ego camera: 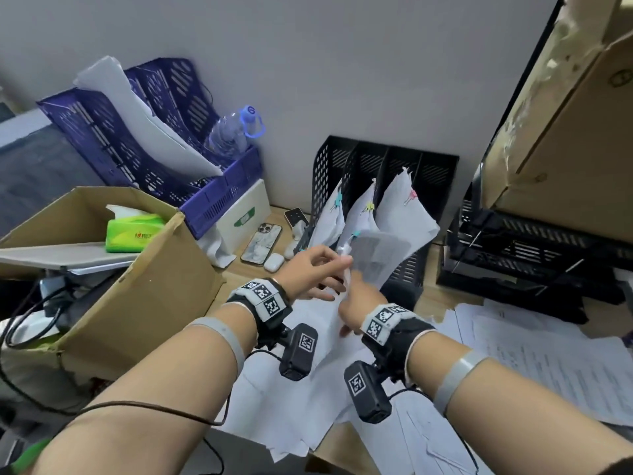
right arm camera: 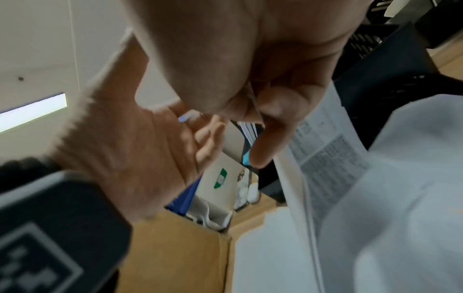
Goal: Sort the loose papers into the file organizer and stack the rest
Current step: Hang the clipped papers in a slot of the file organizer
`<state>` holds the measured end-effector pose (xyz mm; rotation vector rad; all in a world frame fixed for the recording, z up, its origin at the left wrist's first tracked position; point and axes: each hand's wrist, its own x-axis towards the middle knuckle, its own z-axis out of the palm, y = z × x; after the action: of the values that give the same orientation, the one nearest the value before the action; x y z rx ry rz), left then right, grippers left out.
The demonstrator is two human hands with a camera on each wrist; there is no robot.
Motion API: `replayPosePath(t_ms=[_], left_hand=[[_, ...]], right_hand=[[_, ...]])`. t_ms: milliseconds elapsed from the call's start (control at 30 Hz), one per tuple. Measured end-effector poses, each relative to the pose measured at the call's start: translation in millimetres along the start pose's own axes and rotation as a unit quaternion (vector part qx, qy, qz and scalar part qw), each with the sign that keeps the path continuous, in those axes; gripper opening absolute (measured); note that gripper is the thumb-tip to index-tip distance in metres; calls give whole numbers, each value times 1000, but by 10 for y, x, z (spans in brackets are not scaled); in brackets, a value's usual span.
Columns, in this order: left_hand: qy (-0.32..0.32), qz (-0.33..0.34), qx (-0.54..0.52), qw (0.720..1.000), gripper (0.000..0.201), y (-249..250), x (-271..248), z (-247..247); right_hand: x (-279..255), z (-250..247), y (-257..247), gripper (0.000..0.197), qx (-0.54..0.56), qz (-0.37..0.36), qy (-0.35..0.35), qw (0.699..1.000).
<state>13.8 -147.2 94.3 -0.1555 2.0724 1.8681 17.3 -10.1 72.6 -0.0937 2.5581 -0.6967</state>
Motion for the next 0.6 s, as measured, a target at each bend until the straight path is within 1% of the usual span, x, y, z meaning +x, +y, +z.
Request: replayPosePath(t_ms=[33, 67, 100, 133, 167, 200, 233, 300, 367, 400, 433, 467, 533, 600], left_hand=[[-12, -3, -25, 1000, 35, 42, 44, -29], [-3, -9, -39, 999, 41, 83, 106, -60], [18, -12, -42, 999, 44, 116, 183, -91], [46, -7, -18, 999, 41, 120, 275, -121], [75, 8, 43, 996, 35, 115, 371, -155], [99, 29, 130, 986, 30, 92, 487, -202], [109, 44, 216, 969, 31, 83, 576, -237], [98, 41, 339, 935, 43, 85, 742, -268], [68, 34, 409, 909, 53, 117, 869, -247], [52, 35, 437, 897, 56, 133, 925, -232], [34, 35, 458, 887, 58, 146, 968, -216], [21, 36, 474, 880, 59, 149, 1015, -207], [12, 28, 494, 869, 62, 131, 1103, -211], [41, 1, 497, 867, 64, 97, 1178, -268]], right_hand=[[1, -93, -35, 44, -5, -6, 3, 1000], [-2, -188, -61, 37, -6, -9, 11, 1000], [-10, -292, -86, 27, 16, -9, 27, 999], [-22, -402, -107, 19, 49, -14, 50, 997], [-48, -510, -128, 11, 77, -21, 74, 994], [-68, -615, -151, 5, 99, -29, 94, 990], [-69, -701, -163, 4, 121, -36, 110, 986], [-78, -878, -201, 5, 145, -39, 140, 979], [-55, -1021, -222, 28, 154, -34, 179, 971], [-35, -1088, -236, 37, 151, -31, 195, 969], [-22, -1138, -252, 41, 147, -31, 207, 967], [-3, -1176, -266, 43, 145, -31, 213, 966], [37, -1223, -297, 39, 145, -37, 217, 965], [89, -1227, -332, 34, 151, -36, 201, 967]])
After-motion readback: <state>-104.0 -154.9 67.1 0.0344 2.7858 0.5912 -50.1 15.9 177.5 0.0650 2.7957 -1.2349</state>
